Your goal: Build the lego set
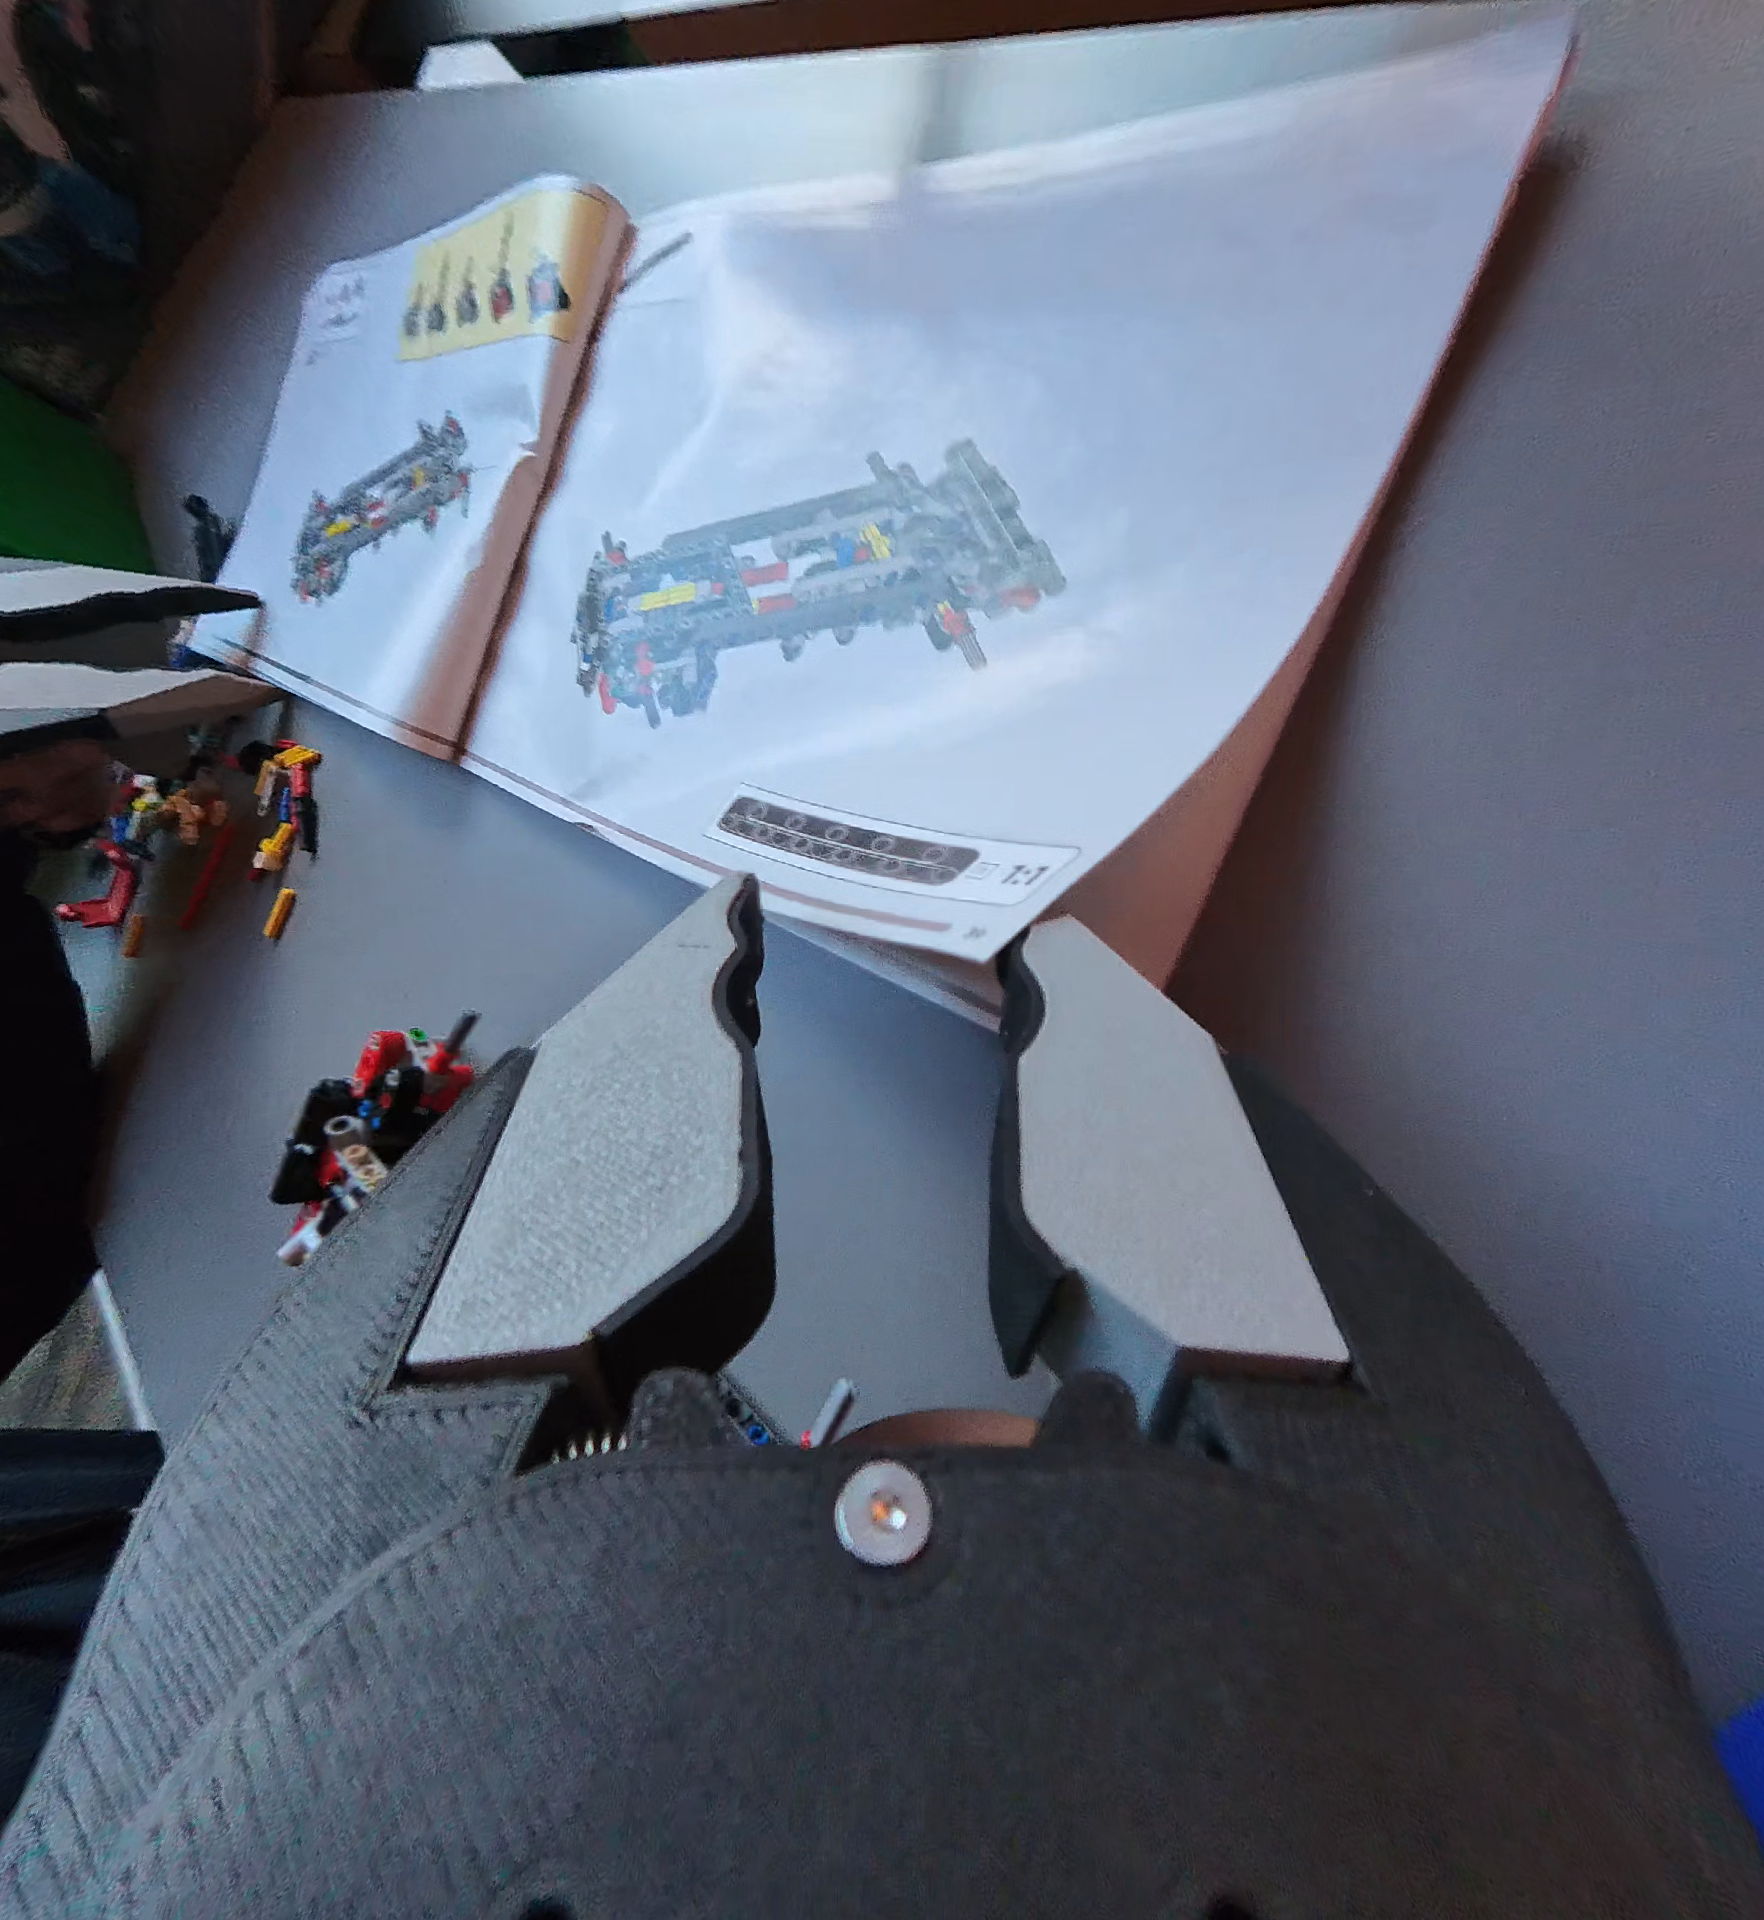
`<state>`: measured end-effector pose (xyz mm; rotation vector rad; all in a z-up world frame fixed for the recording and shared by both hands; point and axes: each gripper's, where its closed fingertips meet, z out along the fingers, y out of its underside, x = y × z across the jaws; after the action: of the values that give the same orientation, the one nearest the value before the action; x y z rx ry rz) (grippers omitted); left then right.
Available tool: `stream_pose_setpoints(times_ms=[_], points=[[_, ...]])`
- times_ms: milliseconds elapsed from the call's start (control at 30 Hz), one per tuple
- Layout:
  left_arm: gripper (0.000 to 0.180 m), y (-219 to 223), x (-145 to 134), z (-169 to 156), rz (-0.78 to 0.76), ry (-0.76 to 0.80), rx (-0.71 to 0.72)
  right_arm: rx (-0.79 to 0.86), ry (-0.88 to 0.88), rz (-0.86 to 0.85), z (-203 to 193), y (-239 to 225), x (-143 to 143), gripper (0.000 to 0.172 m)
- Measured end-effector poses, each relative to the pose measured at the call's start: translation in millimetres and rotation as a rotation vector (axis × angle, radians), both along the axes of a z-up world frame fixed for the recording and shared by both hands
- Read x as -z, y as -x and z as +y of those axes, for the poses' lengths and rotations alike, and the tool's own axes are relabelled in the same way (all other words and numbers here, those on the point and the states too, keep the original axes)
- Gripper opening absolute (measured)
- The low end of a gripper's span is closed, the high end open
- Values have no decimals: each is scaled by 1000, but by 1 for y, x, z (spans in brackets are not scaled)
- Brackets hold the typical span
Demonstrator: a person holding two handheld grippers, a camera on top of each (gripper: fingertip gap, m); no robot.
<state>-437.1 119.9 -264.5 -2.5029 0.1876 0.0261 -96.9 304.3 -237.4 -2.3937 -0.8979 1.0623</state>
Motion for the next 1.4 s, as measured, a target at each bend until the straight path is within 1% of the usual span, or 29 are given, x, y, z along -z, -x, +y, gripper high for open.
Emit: stream_pose_setpoints(times_ms=[100, 167, 300, 467, 667, 867, 1400], points=[[54, 0, 0, 0, 1, 0, 1, 17, -30, -82, 4, -7, 12, 37], [54, 0, 0, 0, 0, 0, 0, 18, -42, -93, 5, -8, 14, 34], [54, 0, 0, -1, 1, 0, 1, 12, -76, -109, 8, -11, 16, 11], [54, 0, 0, -1, 0, 0, 0, -35, -162, -166, 4, -14, 23, 0], [54, 0, 0, -1, 0, 0, 0, -63, -248, -198, 4, -14, 20, 0], [54, 0, 0, -1, 3, 0, 1, -47, -251, -162, 5, -14, 9, 0], [53, 0, 0, 0, 5, 1, 2, -46, -264, -157, 5, -13, 2, 0]])
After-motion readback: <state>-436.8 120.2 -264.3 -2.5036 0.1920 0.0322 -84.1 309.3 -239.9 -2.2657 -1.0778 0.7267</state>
